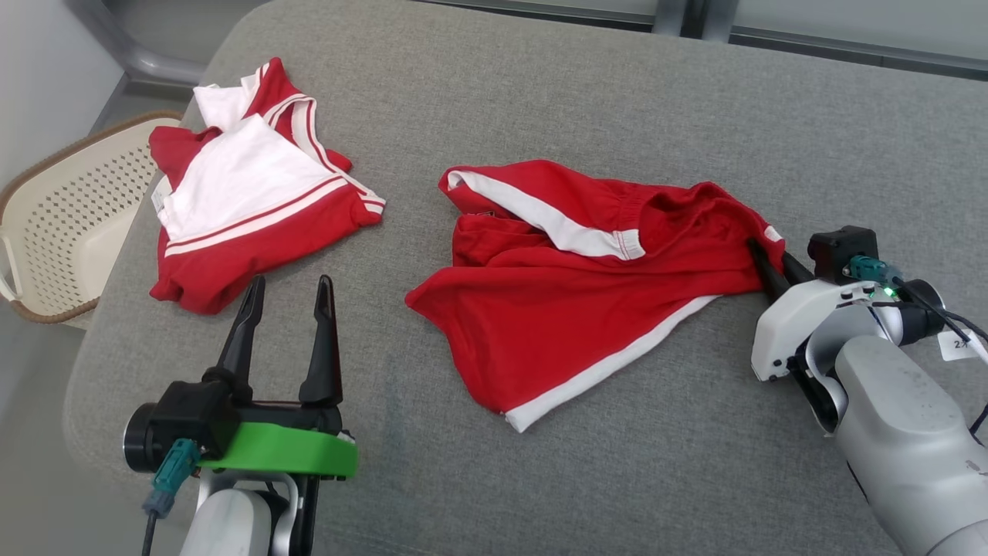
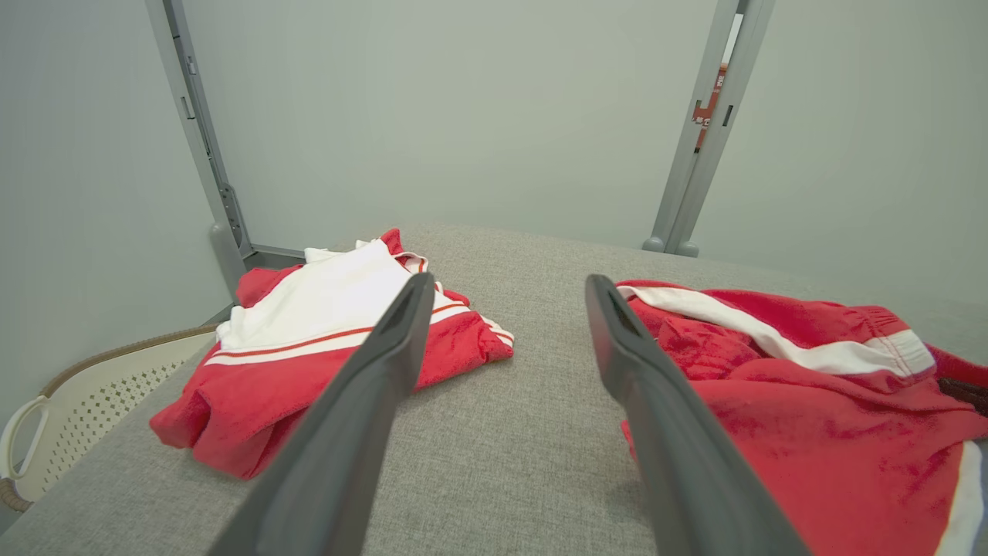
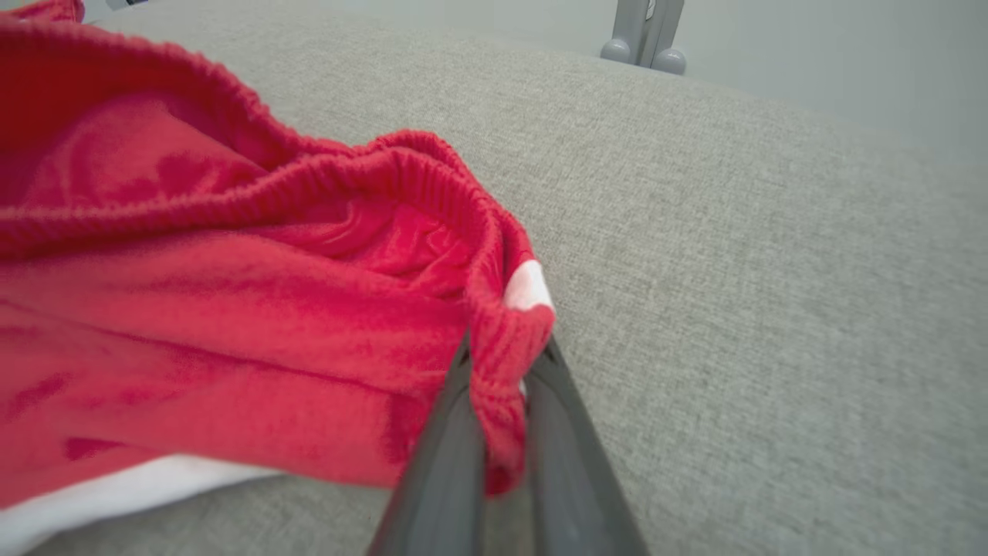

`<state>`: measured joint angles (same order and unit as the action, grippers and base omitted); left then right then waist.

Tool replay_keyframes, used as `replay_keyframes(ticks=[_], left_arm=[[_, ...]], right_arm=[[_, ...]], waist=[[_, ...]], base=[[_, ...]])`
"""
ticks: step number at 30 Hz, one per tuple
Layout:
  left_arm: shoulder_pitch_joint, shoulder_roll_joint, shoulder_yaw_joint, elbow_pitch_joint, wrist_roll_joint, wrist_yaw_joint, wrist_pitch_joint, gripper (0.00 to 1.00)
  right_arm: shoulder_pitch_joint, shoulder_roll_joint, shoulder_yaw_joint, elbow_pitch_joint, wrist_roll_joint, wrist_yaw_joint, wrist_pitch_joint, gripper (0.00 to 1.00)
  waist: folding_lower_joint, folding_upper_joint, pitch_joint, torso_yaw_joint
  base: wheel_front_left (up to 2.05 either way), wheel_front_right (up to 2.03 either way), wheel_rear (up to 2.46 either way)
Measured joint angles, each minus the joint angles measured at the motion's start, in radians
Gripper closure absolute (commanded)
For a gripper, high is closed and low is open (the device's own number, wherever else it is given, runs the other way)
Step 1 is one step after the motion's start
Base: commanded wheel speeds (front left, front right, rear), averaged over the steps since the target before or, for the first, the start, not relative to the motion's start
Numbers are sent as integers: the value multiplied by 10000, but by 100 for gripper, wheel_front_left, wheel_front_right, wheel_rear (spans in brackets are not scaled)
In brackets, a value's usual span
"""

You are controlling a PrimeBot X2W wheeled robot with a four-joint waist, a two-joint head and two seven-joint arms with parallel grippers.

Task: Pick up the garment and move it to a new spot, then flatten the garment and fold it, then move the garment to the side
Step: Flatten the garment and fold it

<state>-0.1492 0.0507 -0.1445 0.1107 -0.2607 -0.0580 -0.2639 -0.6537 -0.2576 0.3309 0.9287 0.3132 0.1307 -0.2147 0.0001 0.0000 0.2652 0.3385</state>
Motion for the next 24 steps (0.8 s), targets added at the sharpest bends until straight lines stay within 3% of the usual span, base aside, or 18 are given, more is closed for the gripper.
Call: replay_keyframes(ticks=[10, 17, 24], left_arm=[[180, -8, 161, 144, 63, 2, 0, 0], [374, -12, 322, 255, 169, -50, 0, 0], [555, -12, 412, 291, 215, -119, 0, 0]], right_arm=[[1074, -288, -174, -681, 1032, 0, -420, 100], [2756, -596, -385, -2261, 1672, 0, -119, 100], [5062, -721, -1473, -4562, 1582, 0, 782, 100]], waist=[[0, 0, -348, -745], [-1, 0, -740, -1513], [-1, 0, -1104, -2196]], base=[[0, 0, 0], [0, 0, 0], [0, 0, 0]])
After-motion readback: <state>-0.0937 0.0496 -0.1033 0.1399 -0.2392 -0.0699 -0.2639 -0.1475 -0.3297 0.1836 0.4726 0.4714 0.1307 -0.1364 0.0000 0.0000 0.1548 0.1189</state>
